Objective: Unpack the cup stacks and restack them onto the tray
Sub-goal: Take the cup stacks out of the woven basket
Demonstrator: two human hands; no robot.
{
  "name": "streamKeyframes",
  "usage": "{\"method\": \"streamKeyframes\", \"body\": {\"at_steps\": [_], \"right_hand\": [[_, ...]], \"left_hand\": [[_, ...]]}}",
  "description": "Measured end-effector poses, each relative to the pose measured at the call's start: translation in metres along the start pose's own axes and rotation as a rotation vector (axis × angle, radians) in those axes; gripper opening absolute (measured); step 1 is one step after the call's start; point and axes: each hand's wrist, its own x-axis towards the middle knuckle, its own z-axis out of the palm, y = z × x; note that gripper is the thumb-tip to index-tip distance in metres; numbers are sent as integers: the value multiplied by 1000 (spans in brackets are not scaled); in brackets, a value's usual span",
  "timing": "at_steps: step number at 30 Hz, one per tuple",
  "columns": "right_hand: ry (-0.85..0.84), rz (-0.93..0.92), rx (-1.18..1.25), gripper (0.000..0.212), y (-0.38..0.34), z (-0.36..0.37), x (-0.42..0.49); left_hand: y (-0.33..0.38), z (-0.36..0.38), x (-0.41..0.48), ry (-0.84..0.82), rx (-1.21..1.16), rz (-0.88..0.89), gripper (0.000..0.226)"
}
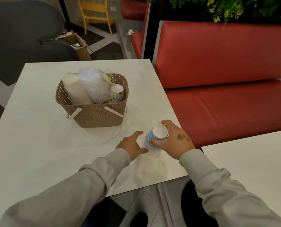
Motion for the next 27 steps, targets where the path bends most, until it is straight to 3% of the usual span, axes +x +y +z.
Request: {"method": "streamKeyframes", "body": {"at_steps": [3,9,14,20,24,27], "right_hand": [[14,-21,-35,81,-10,-13,0],[147,-169,130,63,-51,-31,16],[106,-281,215,50,-100,-31,44],[56,-393,225,43,-161,-23,82],[6,-427,118,47,-198,-11,112],[-39,-434,-3,55,-216,2,131]], "left_hand": [[10,-18,-13,49,-18,49,73],[21,-65,-37,247,-166,135,55],[16,-113,-36,418,-669,49,21],[20,-179,-13,488,-1323,-110,39],[22,-203,0,487,-1515,-220,61],[27,-216,10,401,-1593,-261,48]]}}
